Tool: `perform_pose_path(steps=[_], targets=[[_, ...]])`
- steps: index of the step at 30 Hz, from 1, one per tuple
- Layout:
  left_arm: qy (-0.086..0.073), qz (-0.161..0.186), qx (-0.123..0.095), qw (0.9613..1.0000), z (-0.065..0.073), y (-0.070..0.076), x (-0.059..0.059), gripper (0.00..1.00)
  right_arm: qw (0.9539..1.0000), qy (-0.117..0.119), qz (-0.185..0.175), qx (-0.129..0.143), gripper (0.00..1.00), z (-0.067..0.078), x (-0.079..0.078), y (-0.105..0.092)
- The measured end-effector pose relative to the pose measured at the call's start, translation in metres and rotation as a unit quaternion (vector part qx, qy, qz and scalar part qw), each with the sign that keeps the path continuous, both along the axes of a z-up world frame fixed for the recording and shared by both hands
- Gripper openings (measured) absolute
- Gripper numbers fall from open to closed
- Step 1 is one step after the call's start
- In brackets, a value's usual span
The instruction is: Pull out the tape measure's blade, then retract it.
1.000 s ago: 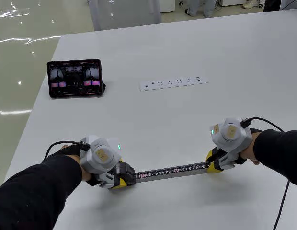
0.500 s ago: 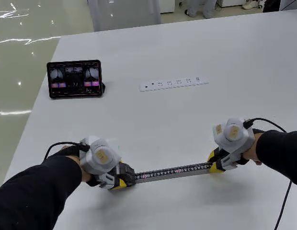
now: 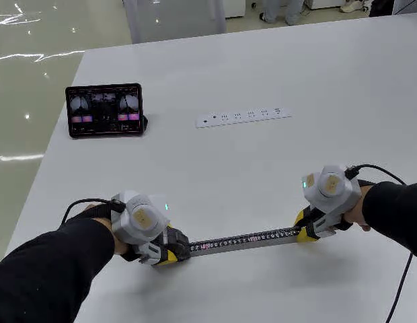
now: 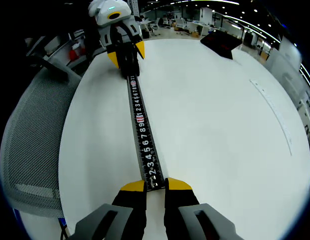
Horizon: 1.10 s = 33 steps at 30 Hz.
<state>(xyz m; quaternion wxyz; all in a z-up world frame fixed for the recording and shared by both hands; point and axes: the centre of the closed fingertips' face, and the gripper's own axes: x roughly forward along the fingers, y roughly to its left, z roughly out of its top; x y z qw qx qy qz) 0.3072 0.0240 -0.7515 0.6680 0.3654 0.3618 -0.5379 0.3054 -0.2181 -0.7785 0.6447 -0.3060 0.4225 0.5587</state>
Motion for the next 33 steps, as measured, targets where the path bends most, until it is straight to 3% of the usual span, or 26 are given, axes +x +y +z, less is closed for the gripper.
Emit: perform_pose_path(steps=[20,27,33], targets=[[-0.002,0.002,-0.003,1.0000,0.0001,0.0000,0.0002,0.33,1.0000,-0.002,0.001,-0.005,0.09,-0.0001,0.0004,-0.0017],[0.000,0.008,-0.022,0.9997,0.0007,-0.0009,0.0012,0.34,0.9996,-0.012,0.016,-0.018,0.11,-0.0003,-0.0007,-0.0007],[-0.016,0.027,-0.026,0.9992,-0.0057,-0.0009,0.0061,0.37,0.9987,-0.025,0.033,-0.029,0.11,-0.0010,-0.0010,-0.0013]])
